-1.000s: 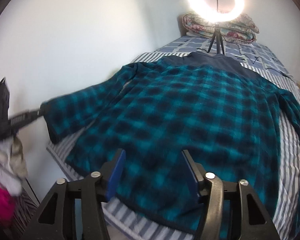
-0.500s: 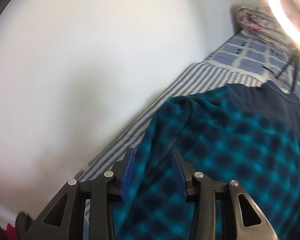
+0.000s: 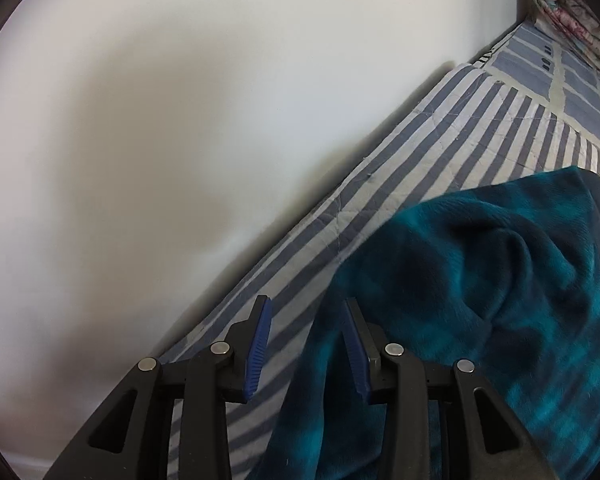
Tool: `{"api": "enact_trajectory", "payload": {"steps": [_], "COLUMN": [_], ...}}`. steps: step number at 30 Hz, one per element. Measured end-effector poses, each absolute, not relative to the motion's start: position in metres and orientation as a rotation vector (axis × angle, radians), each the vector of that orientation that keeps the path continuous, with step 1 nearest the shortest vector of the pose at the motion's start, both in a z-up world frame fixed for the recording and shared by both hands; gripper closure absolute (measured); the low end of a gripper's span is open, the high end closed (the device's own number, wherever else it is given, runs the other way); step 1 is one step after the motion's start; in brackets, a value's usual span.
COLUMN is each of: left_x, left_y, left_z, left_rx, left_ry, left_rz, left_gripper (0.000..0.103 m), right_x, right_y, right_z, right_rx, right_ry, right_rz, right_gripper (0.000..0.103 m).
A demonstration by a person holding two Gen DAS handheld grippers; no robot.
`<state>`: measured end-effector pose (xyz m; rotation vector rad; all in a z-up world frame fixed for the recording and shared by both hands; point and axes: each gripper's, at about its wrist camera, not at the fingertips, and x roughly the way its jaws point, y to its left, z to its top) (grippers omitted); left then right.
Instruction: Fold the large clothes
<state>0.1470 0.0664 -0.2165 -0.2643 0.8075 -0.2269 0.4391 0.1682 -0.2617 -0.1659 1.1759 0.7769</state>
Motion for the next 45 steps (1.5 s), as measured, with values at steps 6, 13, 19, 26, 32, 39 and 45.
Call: {"api": "enact_trajectory", "payload": {"steps": [6, 13, 19, 26, 32, 39, 45], "left_x": [0.140, 0.130, 0.106, 0.089, 0.082, 0.081, 0.111], "left_y": [0.071, 0.068, 0.062, 0.034, 0.049, 0.124, 0.166], "left_z": [-0.213, -0.213, -0.210, -0.211, -0.222, -0.204, -0.259], "left_rx": [-0.257, -0.209, -0.132, 0.062, -0.066, -0.365, -0.662], "left_ry": [0.802, 0.809, 0.785, 0.758, 0.866, 0.789, 0.952], "left_rz": [-0.196, -0.158, -0.107, -0.092, -0.245, -0.171, -0.123], "left_gripper": [0.099, 0.099, 0.099, 0.099, 0.085, 0.062, 0.062], "right_x": [0.455, 0.460, 0.450, 0.438, 0.418, 0.374, 0.316], "right_y": [0.195, 0.157, 0.060, -0.065, -0.103, -0.106, -0.076], "right_z": [-0.283, -0.240, -0.196, -0.250, -0.298, -0.289, -0.279], "right_rx": [-0.277, -0.084, 0.172, 0.387, 0.323, 0.168, 0.084], "right_ry": [1.201, 1.120, 1.047, 1.069, 1.148, 1.155, 1.161], "right_rz": [0.625, 0.688, 0.725, 0.644, 0.527, 0.530, 0.661], "right_gripper": [0.091, 0.102, 0.102, 0.102, 0.083, 0.069, 0.059]}}
